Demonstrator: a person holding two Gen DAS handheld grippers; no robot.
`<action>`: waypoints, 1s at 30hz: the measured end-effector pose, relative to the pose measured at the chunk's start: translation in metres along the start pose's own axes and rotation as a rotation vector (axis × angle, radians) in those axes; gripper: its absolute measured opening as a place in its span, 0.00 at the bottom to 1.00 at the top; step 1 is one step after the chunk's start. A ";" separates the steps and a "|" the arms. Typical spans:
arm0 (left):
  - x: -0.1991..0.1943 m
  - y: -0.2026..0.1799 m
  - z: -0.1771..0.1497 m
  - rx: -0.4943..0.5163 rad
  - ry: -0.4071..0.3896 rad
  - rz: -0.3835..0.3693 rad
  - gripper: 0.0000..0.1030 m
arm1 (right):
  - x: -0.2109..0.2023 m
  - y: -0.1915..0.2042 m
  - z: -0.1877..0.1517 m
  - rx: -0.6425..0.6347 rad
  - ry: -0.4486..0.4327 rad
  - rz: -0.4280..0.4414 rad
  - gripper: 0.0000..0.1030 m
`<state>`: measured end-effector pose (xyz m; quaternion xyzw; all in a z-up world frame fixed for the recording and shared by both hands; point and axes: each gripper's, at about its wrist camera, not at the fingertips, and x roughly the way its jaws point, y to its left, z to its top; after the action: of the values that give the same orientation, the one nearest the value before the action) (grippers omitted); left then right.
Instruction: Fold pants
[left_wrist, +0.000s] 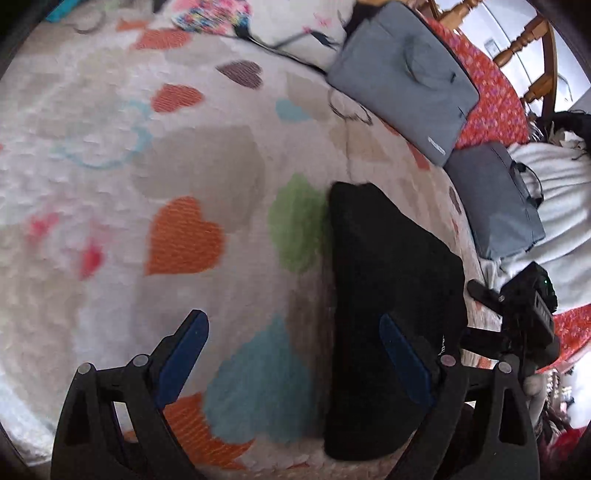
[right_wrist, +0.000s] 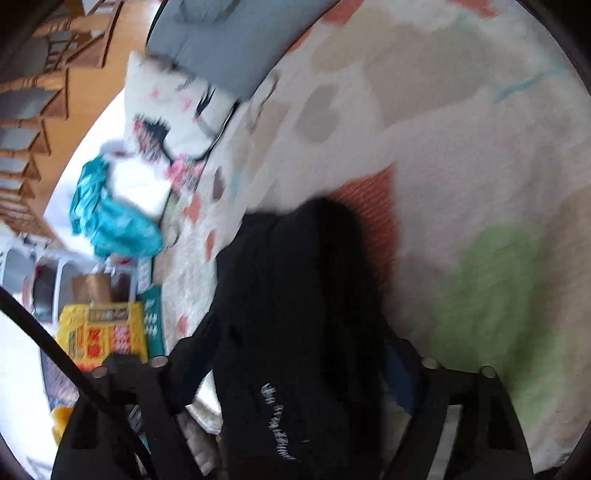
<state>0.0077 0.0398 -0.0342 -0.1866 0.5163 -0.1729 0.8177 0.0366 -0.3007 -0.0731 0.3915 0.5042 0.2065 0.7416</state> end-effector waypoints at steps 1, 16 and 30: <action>0.007 -0.003 0.003 0.006 0.009 -0.006 0.91 | 0.006 0.006 -0.001 -0.047 0.003 -0.042 0.83; 0.042 -0.026 0.020 -0.019 0.021 0.042 1.00 | 0.022 0.029 -0.020 -0.244 -0.091 -0.174 0.90; 0.012 -0.058 -0.005 0.002 0.014 -0.045 0.41 | -0.010 0.057 -0.039 -0.297 -0.058 -0.200 0.34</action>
<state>0.0026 -0.0174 -0.0174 -0.1962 0.5173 -0.1934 0.8103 0.0018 -0.2588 -0.0294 0.2311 0.4829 0.1925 0.8224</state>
